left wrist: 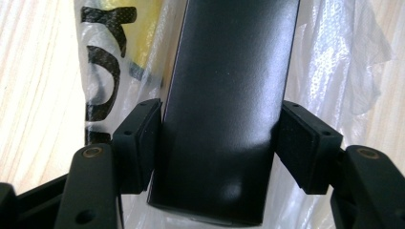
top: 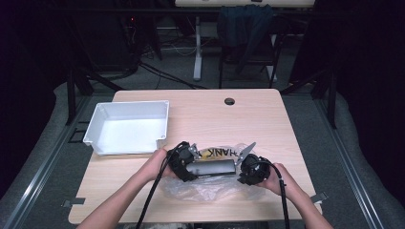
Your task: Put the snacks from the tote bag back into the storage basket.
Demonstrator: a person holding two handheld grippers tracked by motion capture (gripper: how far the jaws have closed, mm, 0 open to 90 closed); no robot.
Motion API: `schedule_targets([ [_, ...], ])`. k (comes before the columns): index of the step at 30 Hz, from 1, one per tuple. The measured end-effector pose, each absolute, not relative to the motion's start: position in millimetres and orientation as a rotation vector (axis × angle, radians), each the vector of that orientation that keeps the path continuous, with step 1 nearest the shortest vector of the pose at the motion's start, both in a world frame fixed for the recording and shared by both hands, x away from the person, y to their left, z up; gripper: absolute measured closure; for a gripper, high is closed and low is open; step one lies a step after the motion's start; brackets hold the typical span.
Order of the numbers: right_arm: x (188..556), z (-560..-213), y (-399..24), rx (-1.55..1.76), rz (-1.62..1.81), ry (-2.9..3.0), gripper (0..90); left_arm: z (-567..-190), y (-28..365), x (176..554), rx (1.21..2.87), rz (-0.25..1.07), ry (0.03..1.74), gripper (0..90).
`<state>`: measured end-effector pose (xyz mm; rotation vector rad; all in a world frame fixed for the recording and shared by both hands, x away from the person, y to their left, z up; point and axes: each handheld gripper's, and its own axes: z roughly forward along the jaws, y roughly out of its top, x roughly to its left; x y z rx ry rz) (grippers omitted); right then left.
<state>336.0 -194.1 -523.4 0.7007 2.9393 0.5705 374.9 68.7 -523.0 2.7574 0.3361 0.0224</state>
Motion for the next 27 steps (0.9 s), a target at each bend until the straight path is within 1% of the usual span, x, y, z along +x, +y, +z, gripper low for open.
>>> schedule_targets([
  [10, 334.9, -524.4, -194.7, 0.704, 0.575, 2.933, 76.5, -520.2, 66.9, 370.6, 2.796, 0.067, 0.265, 42.9],
  [15, 335.7, -524.5, -194.5, 0.708, 0.568, 2.932, 76.2, -513.6, 69.3, 369.8, 2.777, 0.077, 0.261, 43.2],
  [27, 337.0, -524.4, -194.1, 0.713, 0.573, 2.931, 74.9, -479.4, 75.4, 368.0, 2.698, 0.102, 0.252, 43.2],
])
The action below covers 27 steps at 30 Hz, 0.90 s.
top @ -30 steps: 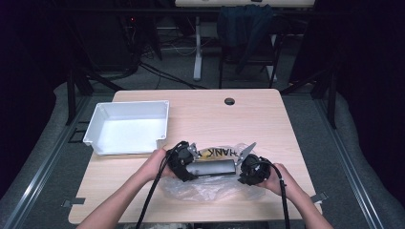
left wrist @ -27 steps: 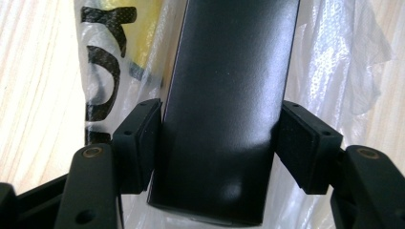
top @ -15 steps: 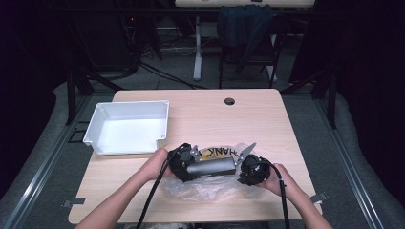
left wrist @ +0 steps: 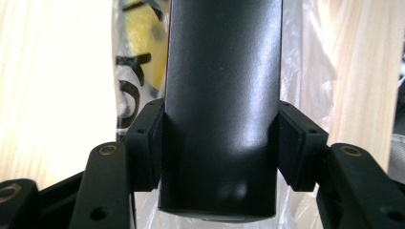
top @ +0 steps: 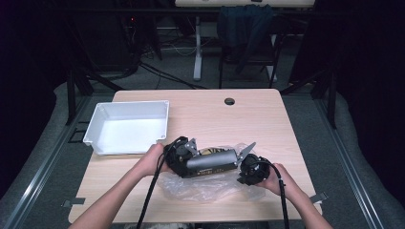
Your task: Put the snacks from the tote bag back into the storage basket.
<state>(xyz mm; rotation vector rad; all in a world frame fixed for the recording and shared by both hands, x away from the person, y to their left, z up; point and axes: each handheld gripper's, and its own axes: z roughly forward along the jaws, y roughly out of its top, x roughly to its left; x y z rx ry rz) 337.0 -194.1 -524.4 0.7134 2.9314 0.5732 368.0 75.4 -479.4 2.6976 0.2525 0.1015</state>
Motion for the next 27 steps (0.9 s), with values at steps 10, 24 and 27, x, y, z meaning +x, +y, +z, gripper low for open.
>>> schedule_targets([
  [10, 338.0, -522.3, -194.6, 0.702, 0.570, 2.931, 72.1, -449.6, 79.9, 376.5, 2.656, 0.148, 0.275, 43.2],
  [24, 337.2, -500.5, -201.4, 0.776, 0.798, 2.856, 31.0, -426.5, 88.9, 393.2, 2.668, 0.200, 0.300, 43.3],
  [27, 335.9, -495.1, -202.0, 0.781, 0.848, 2.835, 24.1, -424.3, 93.3, 396.2, 2.673, 0.208, 0.312, 43.3],
])
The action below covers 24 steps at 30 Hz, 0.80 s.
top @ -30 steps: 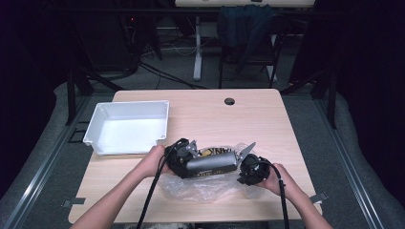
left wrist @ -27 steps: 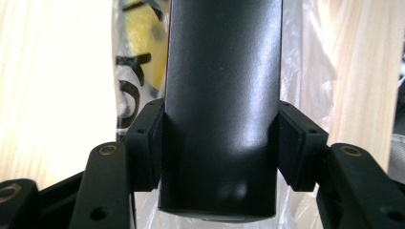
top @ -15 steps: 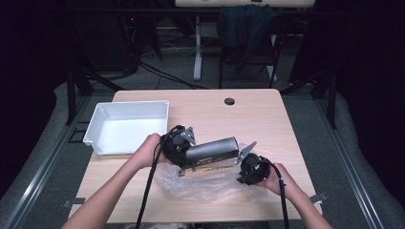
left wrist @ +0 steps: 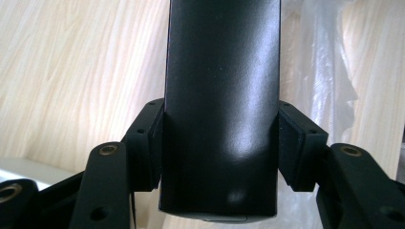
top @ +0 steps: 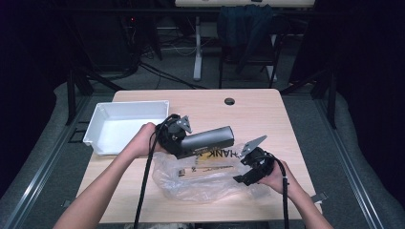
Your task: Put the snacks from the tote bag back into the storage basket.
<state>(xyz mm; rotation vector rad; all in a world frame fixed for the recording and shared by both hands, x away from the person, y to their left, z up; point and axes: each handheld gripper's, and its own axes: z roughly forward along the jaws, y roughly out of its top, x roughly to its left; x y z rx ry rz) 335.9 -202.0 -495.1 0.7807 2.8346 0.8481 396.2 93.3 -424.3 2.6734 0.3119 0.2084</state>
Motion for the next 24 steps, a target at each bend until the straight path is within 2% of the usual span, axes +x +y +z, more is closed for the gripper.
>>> schedule_targets([
  [4, 335.3, -489.3, -203.0, 0.797, 0.876, 2.815, 15.8, -420.0, 100.7, 400.0, 2.668, 0.221, 0.331, 43.4],
  [9, 335.4, -486.1, -206.0, 0.817, 0.885, 2.797, 12.0, -413.7, 112.5, 405.2, 2.664, 0.247, 0.360, 43.4],
  [24, 335.4, -485.9, -210.6, 0.834, 0.872, 2.786, 10.9, -395.9, 155.8, 417.5, 2.625, 0.319, 0.473, 43.4],
])
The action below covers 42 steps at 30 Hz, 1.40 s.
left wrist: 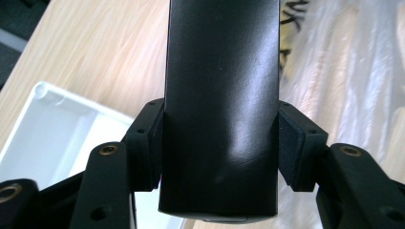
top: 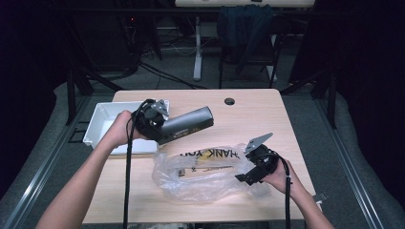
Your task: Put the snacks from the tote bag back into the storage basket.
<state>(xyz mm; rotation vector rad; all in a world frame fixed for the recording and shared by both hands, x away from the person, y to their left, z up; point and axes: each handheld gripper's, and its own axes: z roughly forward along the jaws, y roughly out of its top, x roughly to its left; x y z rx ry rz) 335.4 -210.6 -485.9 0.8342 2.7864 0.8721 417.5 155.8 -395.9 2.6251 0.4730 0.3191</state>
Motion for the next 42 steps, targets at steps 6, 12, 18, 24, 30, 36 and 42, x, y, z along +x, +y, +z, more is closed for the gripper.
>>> schedule_targets([
  [6, 334.1, -484.8, -213.1, 0.839, 0.887, 2.772, 10.5, -396.0, 183.2, 424.2, 2.610, 0.344, 0.543, 43.5],
  [12, 333.2, -484.0, -215.5, 0.848, 0.890, 2.761, 10.5, -398.4, 209.8, 429.5, 2.584, 0.359, 0.630, 43.4],
  [18, 332.7, -484.5, -216.8, 0.851, 0.888, 2.761, 10.6, -401.4, 232.7, 433.1, 2.574, 0.374, 0.693, 43.5],
  [24, 332.1, -485.2, -219.7, 0.871, 0.884, 2.751, 10.8, -408.0, 255.1, 435.9, 2.564, 0.388, 0.738, 43.4],
  [30, 332.0, -485.4, -220.8, 0.873, 0.879, 2.752, 10.8, -420.4, 276.3, 438.6, 2.561, 0.394, 0.792, 43.4],
  [36, 332.0, -486.5, -219.5, 0.878, 0.888, 2.752, 10.8, -432.2, 295.2, 444.1, 2.567, 0.389, 0.835, 43.4],
  [42, 332.5, -486.2, -220.0, 0.875, 0.879, 2.754, 10.8, -449.7, 306.1, 449.1, 2.596, 0.380, 0.855, 43.4],
])
